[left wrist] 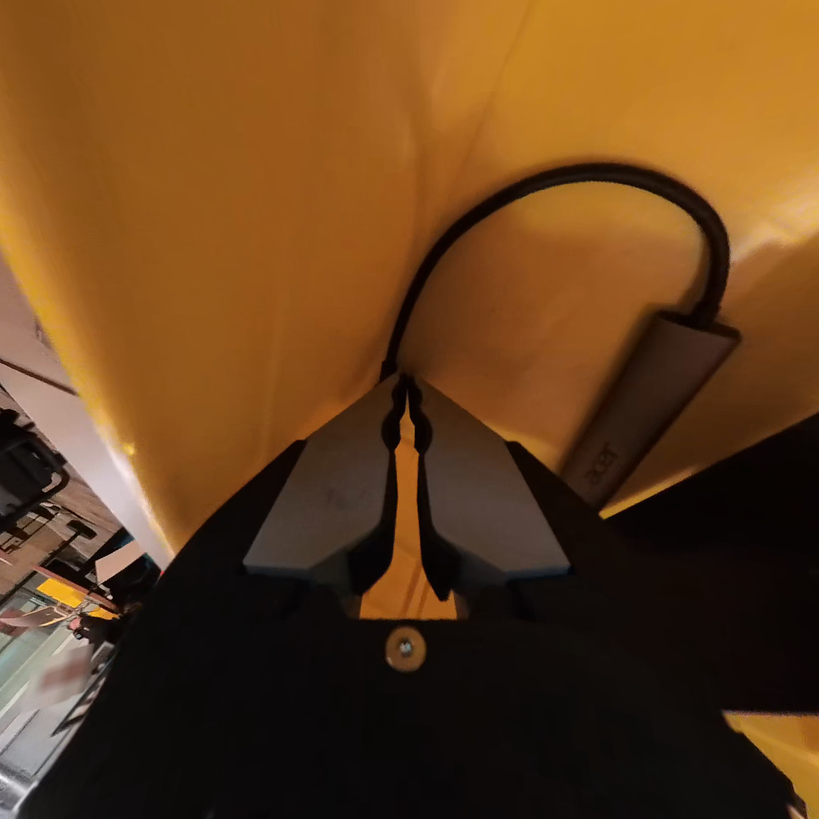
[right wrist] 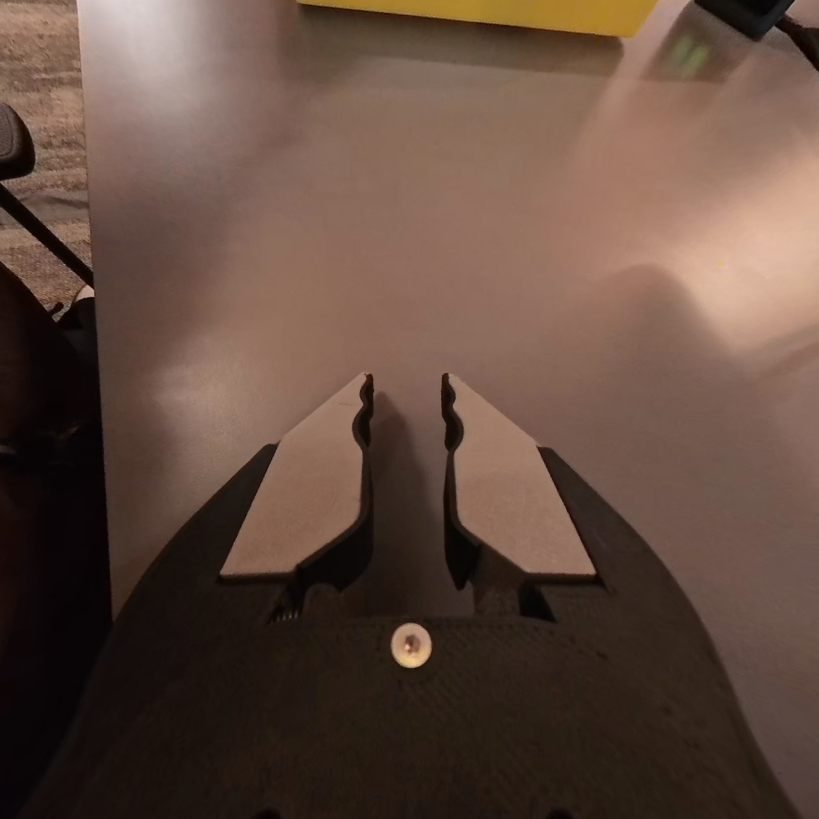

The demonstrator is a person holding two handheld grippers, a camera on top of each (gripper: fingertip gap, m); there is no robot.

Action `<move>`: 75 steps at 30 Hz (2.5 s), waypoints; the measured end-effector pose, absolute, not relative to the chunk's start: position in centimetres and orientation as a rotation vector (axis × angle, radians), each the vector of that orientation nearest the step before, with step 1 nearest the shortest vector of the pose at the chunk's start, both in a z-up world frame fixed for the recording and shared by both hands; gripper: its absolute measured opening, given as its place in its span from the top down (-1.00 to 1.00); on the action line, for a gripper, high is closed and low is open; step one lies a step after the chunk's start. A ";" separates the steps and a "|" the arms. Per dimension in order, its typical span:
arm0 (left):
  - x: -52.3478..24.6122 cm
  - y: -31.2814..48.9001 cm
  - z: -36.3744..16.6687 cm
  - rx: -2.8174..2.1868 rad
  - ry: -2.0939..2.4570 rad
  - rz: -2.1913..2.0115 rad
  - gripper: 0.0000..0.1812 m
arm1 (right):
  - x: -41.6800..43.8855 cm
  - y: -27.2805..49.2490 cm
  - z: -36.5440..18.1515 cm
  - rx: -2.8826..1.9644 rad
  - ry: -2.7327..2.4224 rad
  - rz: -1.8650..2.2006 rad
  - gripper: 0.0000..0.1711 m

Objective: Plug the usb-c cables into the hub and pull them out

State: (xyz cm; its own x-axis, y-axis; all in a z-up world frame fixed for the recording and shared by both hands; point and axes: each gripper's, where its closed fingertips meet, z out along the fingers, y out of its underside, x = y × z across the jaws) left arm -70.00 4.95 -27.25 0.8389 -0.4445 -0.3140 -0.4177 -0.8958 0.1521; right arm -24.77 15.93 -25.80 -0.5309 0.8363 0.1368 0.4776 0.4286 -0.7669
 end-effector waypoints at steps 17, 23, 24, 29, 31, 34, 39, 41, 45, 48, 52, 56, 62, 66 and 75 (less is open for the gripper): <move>-69.6 4.8 -26.4 2.845 -0.808 -0.699 0.64 | -24.6 15.9 -25.8 -1.097 -2.179 0.927 0.69; -71.1 5.7 -27.0 2.886 -0.839 -0.830 0.96 | -24.7 15.9 -26.0 -1.115 -2.187 0.930 0.71; -71.3 5.8 -27.0 2.867 -0.862 -0.849 0.96 | -24.7 15.9 -26.0 -1.123 -2.190 0.935 0.72; -71.2 5.7 -27.0 2.810 -0.939 -0.746 0.96 | -24.7 16.0 -26.4 -1.162 -2.214 0.947 0.75; -69.9 5.3 -27.1 2.867 -0.902 -0.561 0.96 | -24.7 16.0 -26.4 -1.172 -2.218 0.952 0.76; -67.8 4.2 -27.1 2.909 -0.807 -0.310 0.96 | -24.7 16.0 -26.3 -1.178 -2.214 0.965 0.77; -67.2 3.7 -27.0 2.889 -0.782 -0.331 0.95 | -24.6 15.8 -26.3 -1.152 -2.217 0.949 0.78; -67.2 4.1 -26.7 2.931 -0.768 -0.348 0.95 | -24.6 15.8 -26.3 -1.142 -2.218 0.943 0.78; -67.7 3.3 -26.5 2.909 -0.736 -0.377 0.81 | -24.6 15.8 -26.3 -1.142 -2.216 0.945 0.78; -68.3 3.1 -26.5 2.882 -0.758 -0.429 0.77 | -24.6 15.8 -26.3 -1.141 -2.218 0.943 0.78; -68.5 4.3 -25.9 2.953 -0.768 -0.475 0.78 | -24.6 15.8 -26.4 -1.148 -2.221 0.944 0.79; -68.7 5.4 -25.6 2.982 -0.821 -0.548 0.76 | -24.6 15.8 -26.4 -1.151 -2.224 0.946 0.79; -68.6 5.8 -26.8 2.957 -0.823 -0.504 0.71 | -24.5 15.6 -26.5 -1.143 -2.239 0.956 0.91; -68.5 6.3 -27.0 2.966 -0.844 -0.466 0.83 | -24.5 15.7 -26.4 -1.158 -2.234 0.976 0.91; -68.0 5.9 -27.1 2.965 -0.877 -0.404 0.90 | -24.5 15.6 -26.3 -1.146 -2.234 0.973 0.91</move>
